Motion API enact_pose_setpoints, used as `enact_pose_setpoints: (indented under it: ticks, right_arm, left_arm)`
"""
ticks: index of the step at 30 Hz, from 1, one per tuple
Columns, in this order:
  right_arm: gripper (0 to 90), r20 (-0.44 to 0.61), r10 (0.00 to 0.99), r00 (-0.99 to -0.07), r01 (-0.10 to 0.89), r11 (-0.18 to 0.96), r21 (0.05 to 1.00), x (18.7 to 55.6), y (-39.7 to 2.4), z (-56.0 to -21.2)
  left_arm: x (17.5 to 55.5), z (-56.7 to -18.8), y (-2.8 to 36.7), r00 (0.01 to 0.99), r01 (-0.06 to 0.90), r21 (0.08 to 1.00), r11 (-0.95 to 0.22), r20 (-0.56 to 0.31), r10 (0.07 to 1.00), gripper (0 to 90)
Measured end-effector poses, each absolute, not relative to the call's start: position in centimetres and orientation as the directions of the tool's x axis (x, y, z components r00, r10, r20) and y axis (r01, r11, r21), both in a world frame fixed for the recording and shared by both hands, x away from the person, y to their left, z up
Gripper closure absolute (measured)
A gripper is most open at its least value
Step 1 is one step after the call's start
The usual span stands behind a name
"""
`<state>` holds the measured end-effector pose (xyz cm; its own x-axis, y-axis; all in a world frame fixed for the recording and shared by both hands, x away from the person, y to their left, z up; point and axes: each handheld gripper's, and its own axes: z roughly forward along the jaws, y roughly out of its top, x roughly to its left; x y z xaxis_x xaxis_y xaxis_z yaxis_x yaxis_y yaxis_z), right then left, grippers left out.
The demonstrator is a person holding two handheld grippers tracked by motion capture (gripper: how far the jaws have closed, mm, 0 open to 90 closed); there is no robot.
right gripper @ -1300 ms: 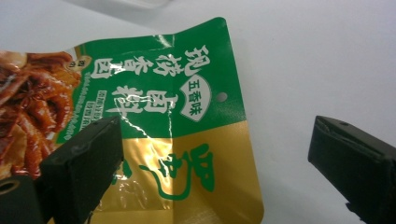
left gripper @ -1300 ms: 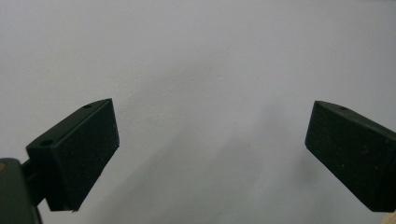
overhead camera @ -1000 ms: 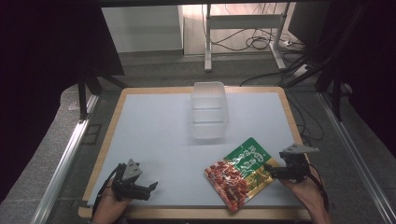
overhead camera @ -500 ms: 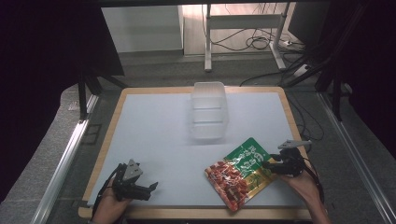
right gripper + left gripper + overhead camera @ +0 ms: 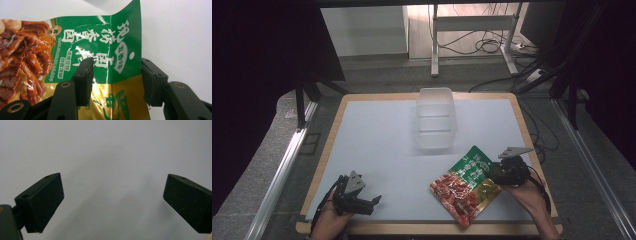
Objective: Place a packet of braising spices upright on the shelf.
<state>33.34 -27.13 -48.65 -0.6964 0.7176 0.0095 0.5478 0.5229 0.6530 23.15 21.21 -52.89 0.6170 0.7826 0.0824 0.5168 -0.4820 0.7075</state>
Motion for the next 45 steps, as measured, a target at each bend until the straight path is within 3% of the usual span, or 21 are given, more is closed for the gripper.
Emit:
enact_pose_setpoints:
  ticks: [2, 10, 12, 16, 38, 45]
  right_arm:
    - [56.7, -0.009, 0.699, -0.715, 0.543, 0.563, 0.624, 33.8, -26.2, -48.6]
    - [64.8, -0.044, 0.67, -0.741, 0.538, 0.632, 0.558, 34.5, -24.7, -49.5]
    - [75.0, -0.099, 0.669, -0.736, 0.521, 0.654, 0.549, 34.5, -24.4, -49.7]
    - [87.8, -0.094, 0.681, -0.726, 0.528, 0.64, 0.559, 34.5, -24.5, -49.5]
    - [88.1, -0.105, 0.671, -0.734, 0.457, 0.602, 0.655, 32.8, -24.6, -45.8]
    - [88.5, -0.012, 0.666, -0.746, 0.474, 0.544, 0.692, 32.5, -24.9, -43.5]
  left_arm:
    - [23.1, -52.9, 21.2, 0.62, 0.515, 0.705, -0.488, 0.086, 0.78, 3.1]
    - [23.1, -52.9, 21.2, 0.621, 0.514, 0.704, -0.49, 0.088, 0.779, 3.1]
    - [23.1, -52.9, 21.1, 0.621, 0.512, 0.704, -0.492, 0.091, 0.778, 3.1]
    - [23.1, -52.9, 21.1, 0.622, 0.511, 0.703, -0.494, 0.094, 0.777, 3.1]
    - [23.3, -52.8, 21.8, 0.6, 0.532, 0.728, -0.433, 0.038, 0.799, 3.0]
    - [23.3, -52.8, 22.1, 0.598, 0.533, 0.741, -0.41, 0.013, 0.801, 2.8]
